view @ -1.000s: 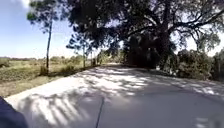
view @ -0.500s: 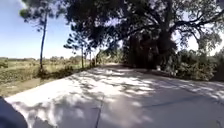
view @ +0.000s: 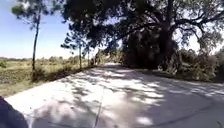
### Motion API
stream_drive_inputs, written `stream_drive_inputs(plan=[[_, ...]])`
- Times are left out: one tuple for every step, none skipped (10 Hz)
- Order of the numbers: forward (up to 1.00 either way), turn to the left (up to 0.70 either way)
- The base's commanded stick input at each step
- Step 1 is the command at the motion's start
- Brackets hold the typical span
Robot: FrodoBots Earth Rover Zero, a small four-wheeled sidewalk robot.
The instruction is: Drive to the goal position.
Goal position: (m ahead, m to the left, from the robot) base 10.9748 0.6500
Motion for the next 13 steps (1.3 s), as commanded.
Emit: stream_drive_inputs(plan=[[0.7, 0.0], [0.7, 0.0], [0.7, 0.0], [0.7, 0.0], [0.7, 0.0], [0.7, 0.0], [0.7, 0.0], [0.7, 0.0], [0.7, 0.0], [0.7, 0.0], [0.7, 0.0], [0.7, 0.0], [0.7, 0.0]])
